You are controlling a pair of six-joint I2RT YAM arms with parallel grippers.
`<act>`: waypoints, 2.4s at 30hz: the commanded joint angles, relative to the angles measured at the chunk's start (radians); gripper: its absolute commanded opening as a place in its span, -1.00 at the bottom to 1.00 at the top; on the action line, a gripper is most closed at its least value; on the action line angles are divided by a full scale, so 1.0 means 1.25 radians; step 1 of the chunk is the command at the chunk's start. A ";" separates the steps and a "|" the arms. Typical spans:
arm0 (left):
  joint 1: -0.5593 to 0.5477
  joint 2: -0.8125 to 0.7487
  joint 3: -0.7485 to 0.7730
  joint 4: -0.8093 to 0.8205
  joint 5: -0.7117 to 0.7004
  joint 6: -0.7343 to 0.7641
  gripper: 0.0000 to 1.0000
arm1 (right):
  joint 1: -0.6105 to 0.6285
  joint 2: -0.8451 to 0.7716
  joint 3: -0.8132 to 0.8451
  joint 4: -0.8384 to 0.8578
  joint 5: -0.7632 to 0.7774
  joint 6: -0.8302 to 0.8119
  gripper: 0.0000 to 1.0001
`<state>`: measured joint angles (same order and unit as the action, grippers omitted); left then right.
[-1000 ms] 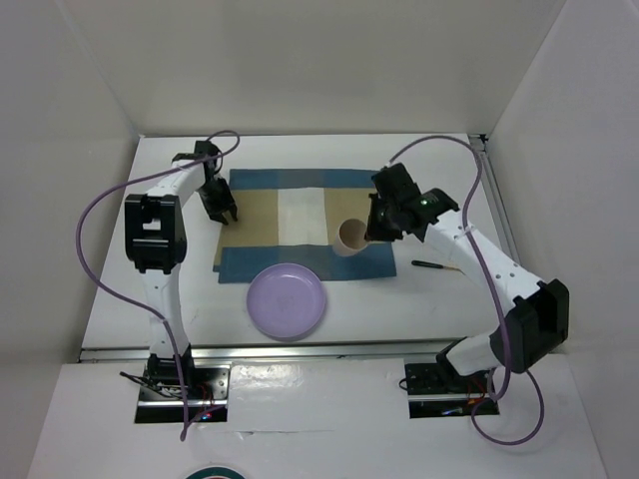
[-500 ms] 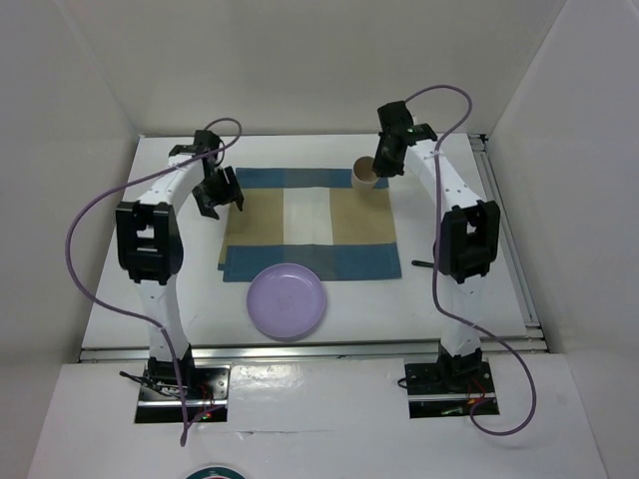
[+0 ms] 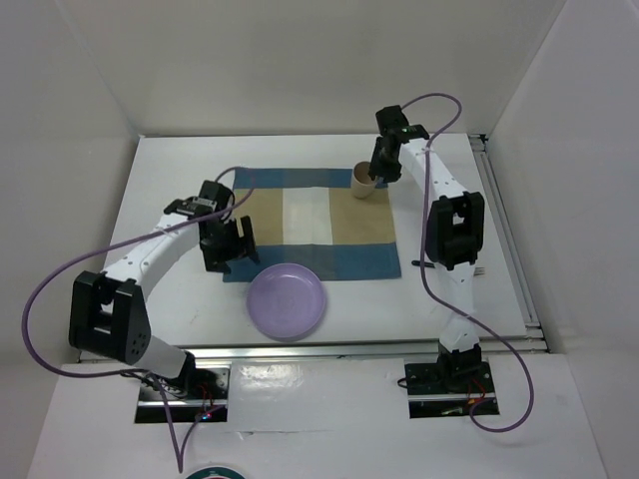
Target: Set the dinner table for one person
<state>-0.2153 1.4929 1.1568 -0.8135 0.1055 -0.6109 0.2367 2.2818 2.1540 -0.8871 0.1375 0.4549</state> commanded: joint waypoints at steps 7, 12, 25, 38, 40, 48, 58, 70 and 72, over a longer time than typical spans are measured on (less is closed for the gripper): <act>-0.058 -0.103 -0.205 0.025 0.033 -0.078 0.82 | -0.005 -0.064 0.022 0.022 -0.067 -0.008 0.65; -0.082 -0.111 -0.266 0.070 0.033 -0.104 0.79 | -0.005 -0.131 0.012 0.030 -0.074 -0.008 0.85; -0.117 -0.043 -0.278 0.142 0.056 -0.129 -0.46 | -0.014 -0.427 -0.268 0.072 -0.043 -0.008 0.98; -0.089 -0.102 0.055 -0.011 0.089 -0.073 -1.00 | -0.064 -0.639 -0.574 0.072 -0.044 -0.030 1.00; -0.078 -0.033 0.099 0.009 0.081 -0.073 -1.00 | -0.064 -0.674 -0.632 0.072 -0.067 -0.022 1.00; -0.050 0.263 0.297 0.088 0.081 -0.081 -1.00 | -0.079 -0.799 -0.939 0.152 -0.230 0.063 0.91; -0.035 0.394 0.332 0.097 0.065 -0.064 -0.21 | -0.079 -0.855 -1.192 0.368 -0.331 0.154 0.80; -0.042 0.227 0.296 0.052 0.007 -0.032 0.68 | -0.079 -0.740 -1.214 0.523 -0.257 0.177 0.43; -0.050 0.201 0.296 0.041 0.006 -0.032 0.65 | -0.079 -0.709 -1.207 0.538 -0.257 0.177 0.36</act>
<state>-0.2657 1.8278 1.5162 -0.7280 0.1318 -0.6792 0.1455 1.3556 0.6426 -0.3092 -0.2127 0.6624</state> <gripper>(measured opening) 0.839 0.691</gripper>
